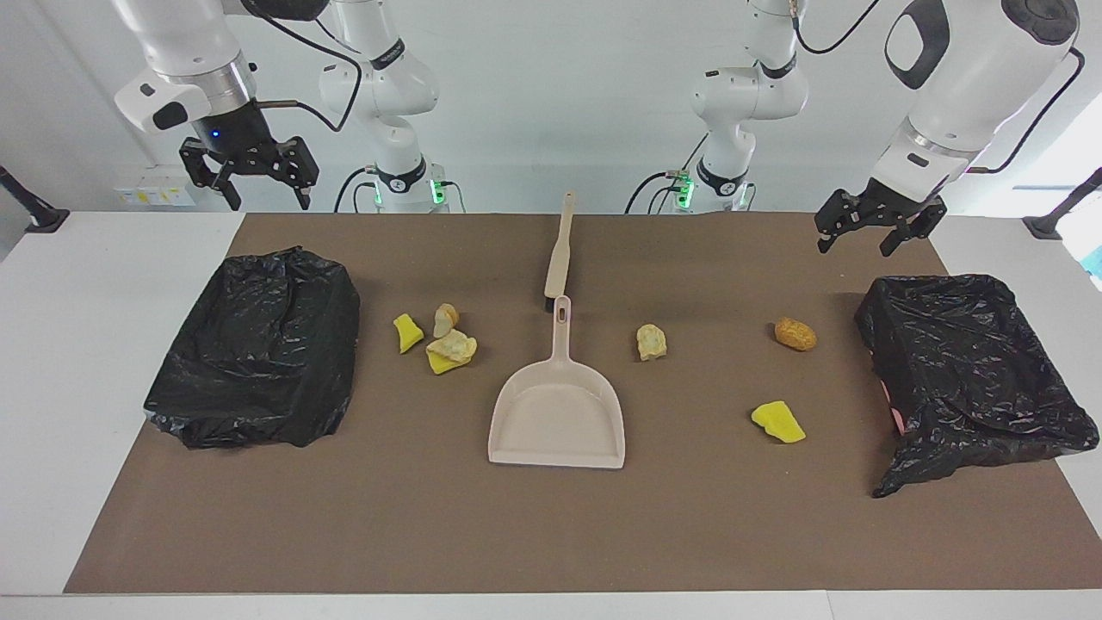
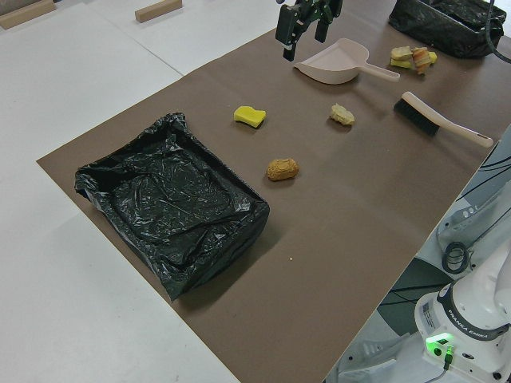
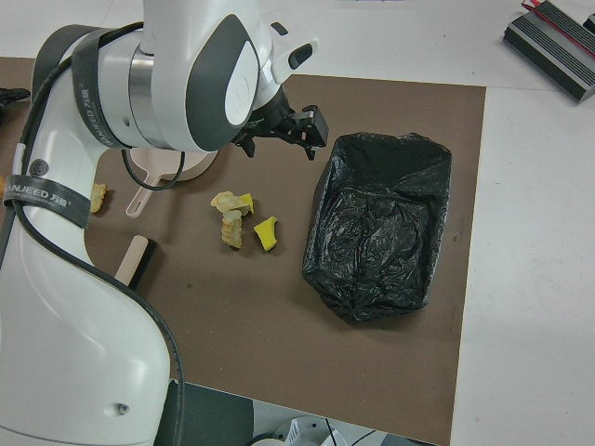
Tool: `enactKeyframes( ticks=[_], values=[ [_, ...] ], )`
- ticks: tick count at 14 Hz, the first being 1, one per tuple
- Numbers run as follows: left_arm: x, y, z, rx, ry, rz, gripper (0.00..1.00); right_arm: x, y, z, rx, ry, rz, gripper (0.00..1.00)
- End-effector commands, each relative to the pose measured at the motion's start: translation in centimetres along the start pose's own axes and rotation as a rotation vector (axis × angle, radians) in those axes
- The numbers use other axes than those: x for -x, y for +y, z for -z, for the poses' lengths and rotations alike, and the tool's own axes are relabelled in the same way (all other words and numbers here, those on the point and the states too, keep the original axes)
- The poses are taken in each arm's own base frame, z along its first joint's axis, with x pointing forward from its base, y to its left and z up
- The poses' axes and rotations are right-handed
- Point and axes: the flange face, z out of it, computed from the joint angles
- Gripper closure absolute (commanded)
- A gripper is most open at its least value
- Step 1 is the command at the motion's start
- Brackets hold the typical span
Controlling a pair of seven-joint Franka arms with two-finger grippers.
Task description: Sweep and dump trash in bin
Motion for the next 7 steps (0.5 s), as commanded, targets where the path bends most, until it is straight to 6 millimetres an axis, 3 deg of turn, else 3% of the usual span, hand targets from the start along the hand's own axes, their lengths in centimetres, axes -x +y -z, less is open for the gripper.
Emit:
enactKeyframes(
  ticks=[1,2,5,7],
  values=[
    [0.3,1.3,0.0,-0.011,0.007,-0.048,0.00,0.2,0.1,0.0,-0.024,-0.002,0.010,0.00],
    [0.2,1.8,-0.1,-0.007,0.016,-0.057,0.00,0.2,0.1,0.0,-0.022,-0.001,0.010,0.00],
    [0.4,6.4,-1.4,-0.006,0.008,-0.119,0.00,0.3,0.1,0.0,-0.024,-0.001,0.010,0.00],
    [1.7,10.5,-2.9,-0.007,0.005,-0.187,0.00,0.3,0.1,0.0,-0.023,-0.004,0.012,0.00]
  ],
)
